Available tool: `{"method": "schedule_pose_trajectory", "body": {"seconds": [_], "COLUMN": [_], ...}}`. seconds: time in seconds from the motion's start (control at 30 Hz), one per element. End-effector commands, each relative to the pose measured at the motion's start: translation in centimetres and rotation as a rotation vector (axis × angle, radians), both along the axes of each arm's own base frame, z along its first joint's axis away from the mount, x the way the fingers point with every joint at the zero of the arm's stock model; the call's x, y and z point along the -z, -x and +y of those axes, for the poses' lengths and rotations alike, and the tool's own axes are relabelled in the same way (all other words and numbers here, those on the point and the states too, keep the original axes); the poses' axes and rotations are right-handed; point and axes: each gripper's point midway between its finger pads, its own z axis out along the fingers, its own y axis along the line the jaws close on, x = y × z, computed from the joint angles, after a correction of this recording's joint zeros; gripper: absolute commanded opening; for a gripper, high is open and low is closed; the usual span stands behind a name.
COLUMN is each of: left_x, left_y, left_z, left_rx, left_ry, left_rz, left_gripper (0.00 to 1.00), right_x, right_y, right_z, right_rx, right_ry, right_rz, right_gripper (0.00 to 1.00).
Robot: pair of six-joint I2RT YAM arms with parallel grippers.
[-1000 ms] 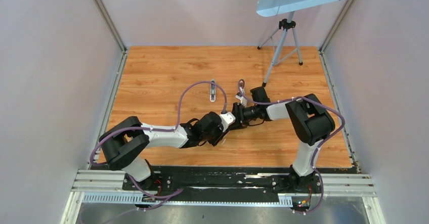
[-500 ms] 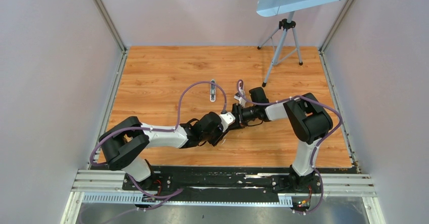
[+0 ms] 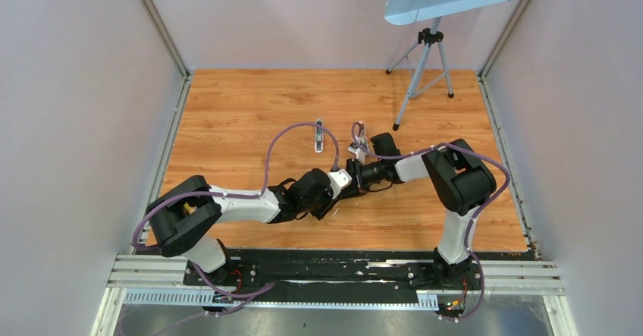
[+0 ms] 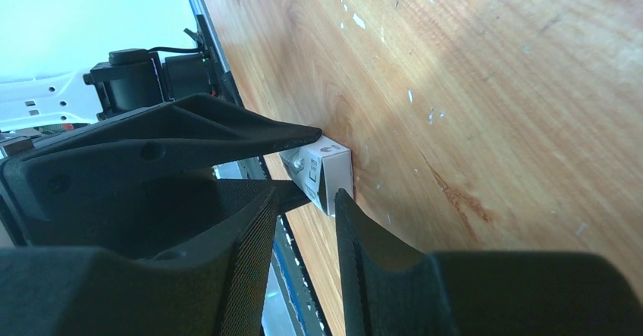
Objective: Load the staples into the stapler
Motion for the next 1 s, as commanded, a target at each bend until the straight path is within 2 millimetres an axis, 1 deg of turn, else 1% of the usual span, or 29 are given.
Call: {"method": "schedule_pose_trajectory", "body": {"seconds": [0.0,0.2,0.57,0.83,0.97], "left_x": [-0.4,-0.5,-0.5,-0.5,-0.3], "left_y": [-0.1,-0.2,-0.4,-0.4,-0.1], "left_z": [0.2,0.2,0.0,0.4,0.7], "left_rx": [0.004,0.004,0.007,0.002,0.001], "left_ry": [0.013,0.016,0.016,0.010,0.007], "left_rz": [-0.017,-0.023,-0.033,-0.038,-0.034], "left_gripper": [0.38,0.38,0.39,0.39,0.43], "right_x": [0.3,0.1,0.6,0.6,0.5], "right_y": [1.1,1.7,2.4,2.2,2.0], "right_z": [0.5,0.9,1.0,0.7,0.4], "right_rx": [-0.051,-0.075,-0.086,-0.083,-0.078], "right_ry": [-0.013,-0.028,-0.047,-0.053,-0.062], "right_rz": [0.016,0.020,0.049,0.038,0.038], "right_gripper": [0.37,0.35,0.33,0.23,0.18]}}
